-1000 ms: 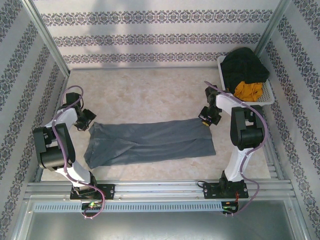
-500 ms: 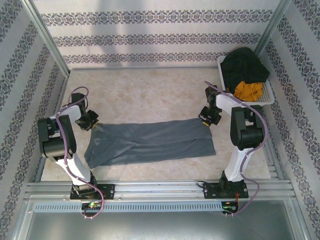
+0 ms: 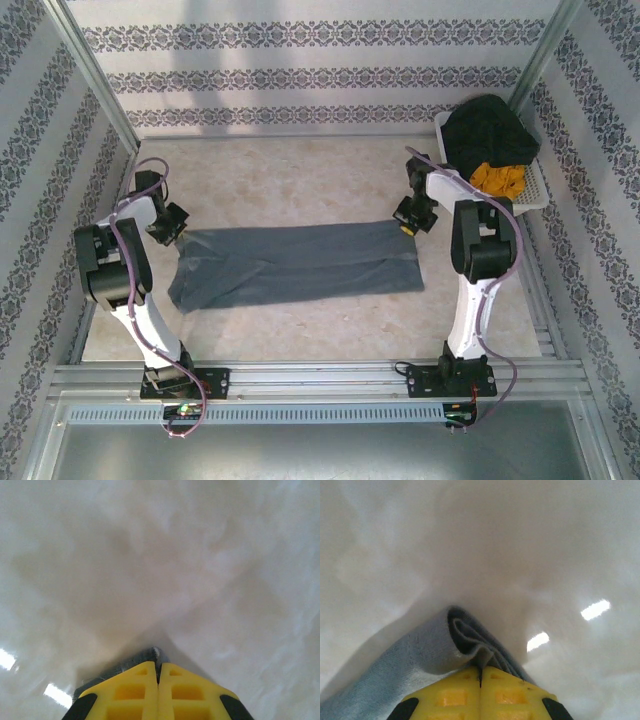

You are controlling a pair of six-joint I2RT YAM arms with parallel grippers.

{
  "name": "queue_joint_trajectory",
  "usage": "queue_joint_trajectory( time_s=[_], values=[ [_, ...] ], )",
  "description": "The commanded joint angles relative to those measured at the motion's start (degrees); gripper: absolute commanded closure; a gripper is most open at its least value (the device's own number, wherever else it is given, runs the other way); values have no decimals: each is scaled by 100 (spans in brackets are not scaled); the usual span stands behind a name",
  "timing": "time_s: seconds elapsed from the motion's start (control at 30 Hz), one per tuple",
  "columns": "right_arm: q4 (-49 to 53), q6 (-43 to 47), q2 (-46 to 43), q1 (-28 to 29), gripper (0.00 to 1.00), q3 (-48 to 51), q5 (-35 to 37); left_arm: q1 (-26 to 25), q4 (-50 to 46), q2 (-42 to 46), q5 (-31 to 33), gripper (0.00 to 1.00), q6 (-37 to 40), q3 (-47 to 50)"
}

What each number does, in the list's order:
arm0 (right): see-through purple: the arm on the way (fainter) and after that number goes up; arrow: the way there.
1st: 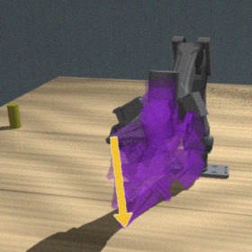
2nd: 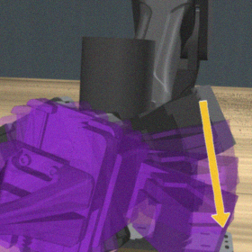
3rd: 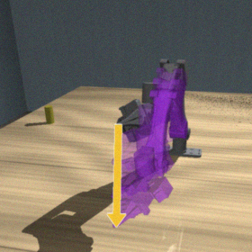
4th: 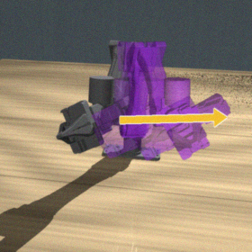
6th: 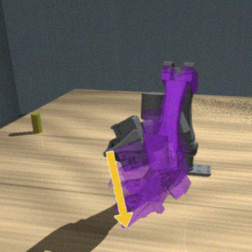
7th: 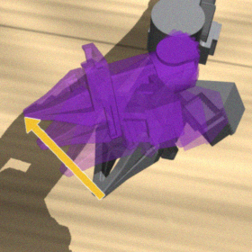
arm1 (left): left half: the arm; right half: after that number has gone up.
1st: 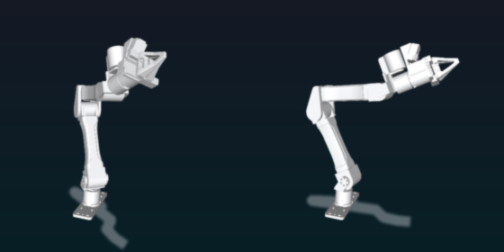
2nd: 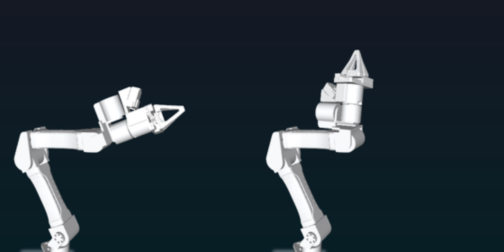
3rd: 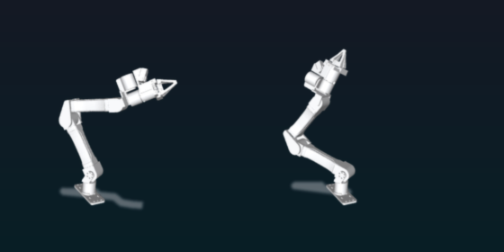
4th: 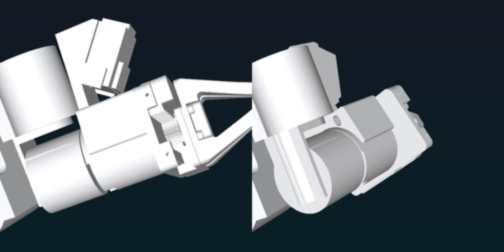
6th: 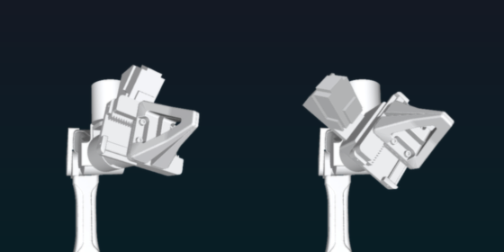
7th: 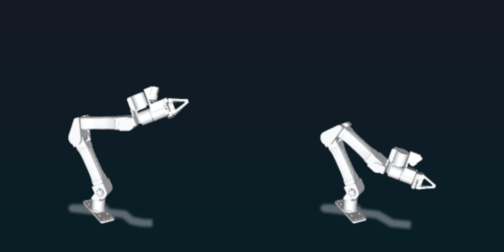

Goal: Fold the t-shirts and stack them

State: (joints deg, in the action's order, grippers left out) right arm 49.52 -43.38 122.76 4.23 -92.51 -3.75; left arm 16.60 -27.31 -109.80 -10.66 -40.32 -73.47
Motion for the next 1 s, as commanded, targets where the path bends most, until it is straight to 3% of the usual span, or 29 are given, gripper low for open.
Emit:
queue_joint_trajectory(
  time_s=[0.0,0.1,0.27,0.43,0.57,0.67,0.77,0.9,0.97],
  values=[
    [394,-45,533,-98,100,-761,133,82,26,-409,62,100,-141,-473],
    [562,-39,881,-124,100,-1258,39,89,-36,-701,21,99,-174,-721],
    [631,312,1059,-116,100,-1755,-223,89,-16,-620,-30,76,-231,-716],
    [510,773,592,-93,65,-1817,-467,22,-154,386,386,55,-153,-251],
    [306,978,0,-26,53,-1534,-651,-328,-154,1250,427,51,-39,290],
    [-88,1087,-474,134,51,-1050,-865,-791,142,1474,-112,49,382,569],
    [-836,1187,-1013,358,49,-299,-1264,-1125,407,1163,-1395,49,866,693],
    [-1346,1214,-1416,583,49,413,-1703,-1469,399,791,-1959,49,1414,743],
    [-1413,1165,-1560,655,49,655,-1829,-1565,378,700,-1937,49,1616,776]
  ],
)
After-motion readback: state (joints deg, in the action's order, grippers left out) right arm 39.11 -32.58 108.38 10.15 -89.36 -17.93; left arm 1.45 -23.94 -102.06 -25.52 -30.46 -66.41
